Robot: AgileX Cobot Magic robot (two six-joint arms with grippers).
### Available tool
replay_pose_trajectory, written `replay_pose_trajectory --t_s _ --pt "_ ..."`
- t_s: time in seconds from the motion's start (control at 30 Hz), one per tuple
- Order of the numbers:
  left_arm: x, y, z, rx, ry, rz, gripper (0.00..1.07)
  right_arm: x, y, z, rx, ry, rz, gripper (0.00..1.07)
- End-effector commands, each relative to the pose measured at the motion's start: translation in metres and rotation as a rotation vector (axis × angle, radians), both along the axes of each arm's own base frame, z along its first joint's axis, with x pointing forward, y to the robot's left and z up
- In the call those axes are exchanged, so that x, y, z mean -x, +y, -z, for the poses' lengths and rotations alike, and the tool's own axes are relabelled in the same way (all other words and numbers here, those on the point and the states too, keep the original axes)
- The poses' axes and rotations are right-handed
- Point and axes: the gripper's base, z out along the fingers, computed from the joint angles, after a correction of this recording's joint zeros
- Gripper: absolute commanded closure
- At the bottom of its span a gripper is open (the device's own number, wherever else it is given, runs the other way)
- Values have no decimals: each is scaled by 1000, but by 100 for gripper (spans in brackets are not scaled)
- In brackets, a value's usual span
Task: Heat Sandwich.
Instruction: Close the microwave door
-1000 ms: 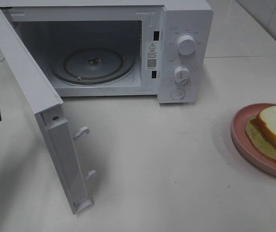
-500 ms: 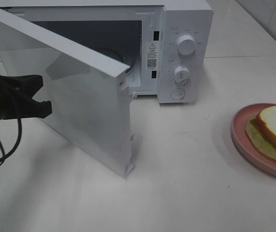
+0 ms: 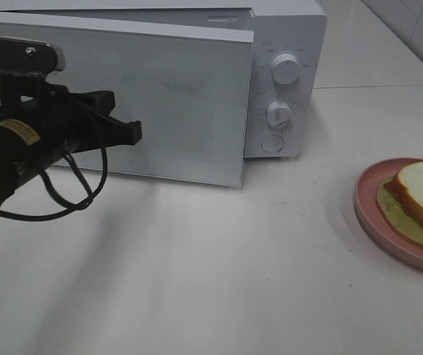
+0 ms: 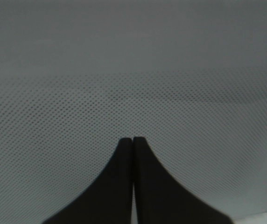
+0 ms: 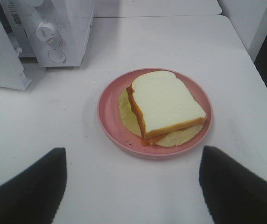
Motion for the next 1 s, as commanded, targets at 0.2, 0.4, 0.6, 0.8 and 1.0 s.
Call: replay_pose_trajectory --t_s 0.2,0.4,0.6,0.8,1.0 --pt "-23 -22 -5 24 -50 -2 107 3 0 0 2 -37 3 31" --pt "-40 -35 -9 38 -62 1 107 3 0 0 2 -37 3 31" --pt "-56 -45 -11 15 -86 -13 107 3 0 0 4 -37 0 31" --pt "-71 -53 -9 23 -63 -23 107 3 0 0 2 -37 3 31" --pt "-85 -64 -13 34 -80 -17 107 3 0 0 2 -37 3 31"
